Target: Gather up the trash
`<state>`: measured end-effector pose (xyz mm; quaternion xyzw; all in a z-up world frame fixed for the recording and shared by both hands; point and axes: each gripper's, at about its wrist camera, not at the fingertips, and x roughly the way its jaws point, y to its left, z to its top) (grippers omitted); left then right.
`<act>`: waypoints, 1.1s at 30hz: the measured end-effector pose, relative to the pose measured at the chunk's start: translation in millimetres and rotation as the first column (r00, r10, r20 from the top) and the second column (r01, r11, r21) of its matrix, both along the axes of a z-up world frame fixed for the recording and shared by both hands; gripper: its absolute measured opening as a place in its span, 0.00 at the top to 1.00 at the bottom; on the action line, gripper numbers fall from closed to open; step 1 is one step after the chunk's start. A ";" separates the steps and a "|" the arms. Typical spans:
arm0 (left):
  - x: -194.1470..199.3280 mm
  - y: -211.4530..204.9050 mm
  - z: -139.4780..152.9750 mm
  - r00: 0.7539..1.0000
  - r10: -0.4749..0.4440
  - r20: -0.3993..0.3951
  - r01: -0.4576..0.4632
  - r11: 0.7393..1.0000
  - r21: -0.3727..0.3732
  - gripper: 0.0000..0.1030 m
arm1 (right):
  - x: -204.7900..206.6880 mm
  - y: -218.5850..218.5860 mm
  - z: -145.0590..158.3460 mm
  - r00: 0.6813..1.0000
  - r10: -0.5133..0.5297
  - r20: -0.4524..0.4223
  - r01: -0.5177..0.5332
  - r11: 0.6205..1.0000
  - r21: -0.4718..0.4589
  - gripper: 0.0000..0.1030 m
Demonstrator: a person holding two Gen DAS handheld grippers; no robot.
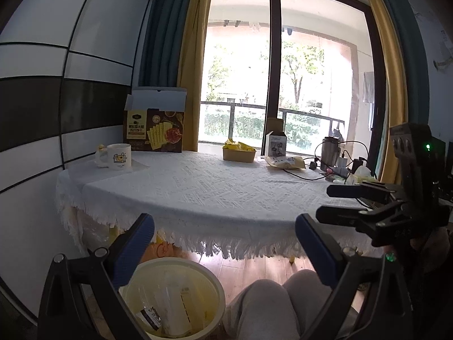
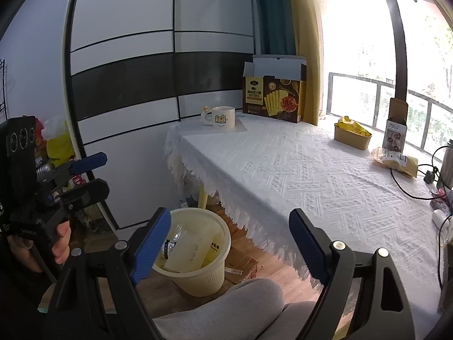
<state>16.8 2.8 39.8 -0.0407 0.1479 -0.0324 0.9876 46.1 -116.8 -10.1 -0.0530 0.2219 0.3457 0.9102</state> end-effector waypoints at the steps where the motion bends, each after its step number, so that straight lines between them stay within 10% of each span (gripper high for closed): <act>1: -0.8 0.2 -0.1 1.000 -0.001 0.001 0.001 1.000 -0.002 0.03 | 1.2 1.1 -0.4 1.000 0.002 -0.002 -0.002 1.000 -0.001 0.18; 33: -2.7 2.7 -3.3 1.000 0.011 0.001 -0.011 1.000 -0.022 0.03 | 1.0 4.3 2.7 1.000 0.011 0.001 -0.011 1.000 -0.010 0.18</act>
